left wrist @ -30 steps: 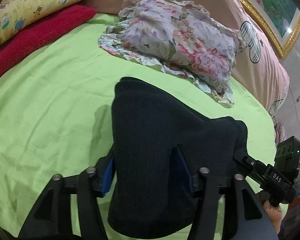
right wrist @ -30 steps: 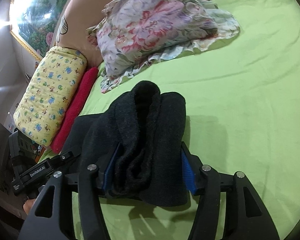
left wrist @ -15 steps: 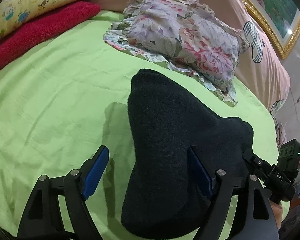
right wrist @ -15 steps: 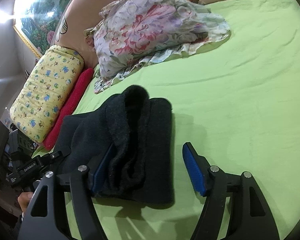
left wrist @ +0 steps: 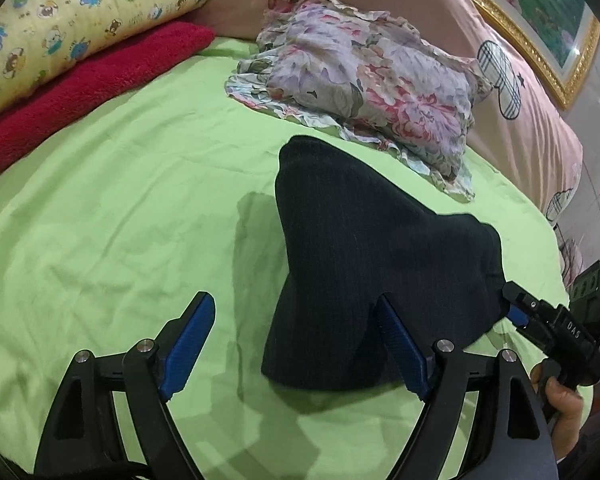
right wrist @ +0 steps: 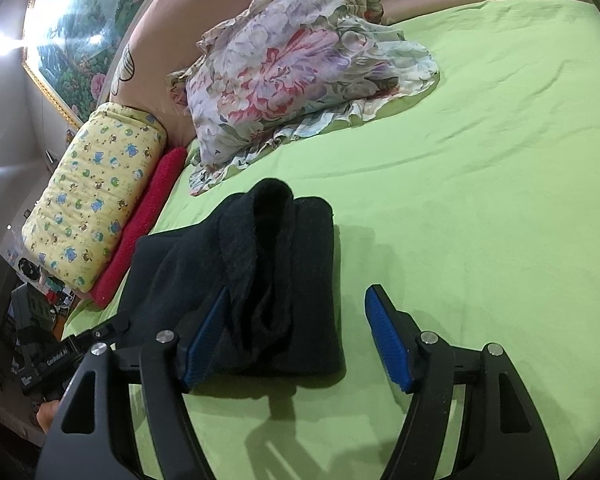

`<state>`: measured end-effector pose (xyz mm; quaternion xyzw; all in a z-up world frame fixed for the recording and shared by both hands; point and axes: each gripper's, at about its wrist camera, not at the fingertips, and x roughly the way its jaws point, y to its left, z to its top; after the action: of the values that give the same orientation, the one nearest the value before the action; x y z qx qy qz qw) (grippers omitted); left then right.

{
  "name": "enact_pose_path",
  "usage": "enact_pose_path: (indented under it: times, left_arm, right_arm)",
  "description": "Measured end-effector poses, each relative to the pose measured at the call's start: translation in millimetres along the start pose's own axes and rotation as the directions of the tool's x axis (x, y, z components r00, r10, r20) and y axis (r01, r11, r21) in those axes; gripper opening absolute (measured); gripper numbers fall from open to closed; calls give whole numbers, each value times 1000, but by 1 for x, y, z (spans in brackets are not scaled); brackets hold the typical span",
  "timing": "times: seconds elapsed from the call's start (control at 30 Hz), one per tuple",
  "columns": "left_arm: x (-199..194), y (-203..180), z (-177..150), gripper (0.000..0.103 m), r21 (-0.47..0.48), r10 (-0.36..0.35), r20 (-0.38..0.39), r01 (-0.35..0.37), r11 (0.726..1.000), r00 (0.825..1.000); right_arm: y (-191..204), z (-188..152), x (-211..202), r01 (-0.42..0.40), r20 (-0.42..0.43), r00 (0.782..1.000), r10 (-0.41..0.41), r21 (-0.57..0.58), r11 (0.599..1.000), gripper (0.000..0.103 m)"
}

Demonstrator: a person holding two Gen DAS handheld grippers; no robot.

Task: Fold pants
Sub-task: 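Open both grippers and withdraw them from the folded pants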

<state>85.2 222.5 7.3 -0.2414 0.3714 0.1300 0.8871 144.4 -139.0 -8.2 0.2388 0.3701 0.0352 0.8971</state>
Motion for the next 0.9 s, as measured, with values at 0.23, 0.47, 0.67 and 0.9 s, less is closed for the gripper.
enact_pose_path:
  times: [0.23,0.47,0.67,0.9]
  left_arm:
    - [-13,-8,-19,84,48,5,-1,-5,999,1000]
    - [-21,-20,-30,84,101,1,-2,-1,995,1000]
    - [-28,-28,-32,84,131,-4,9,2,991,1000]
    - [-35,-32,-33,84,165,-5,28,1,986,1000]
  right_arm:
    - [18,-15,-14,13,5,1000,-12,-69,998,71]
    - [37,-31,-22,25,11,1000,-23,-159,987,71]
    - [50,-39,-26,38,19,999,-35,-226,973,71]
    - [61,-43,-28,46,26,999,-40,-273,961,72]
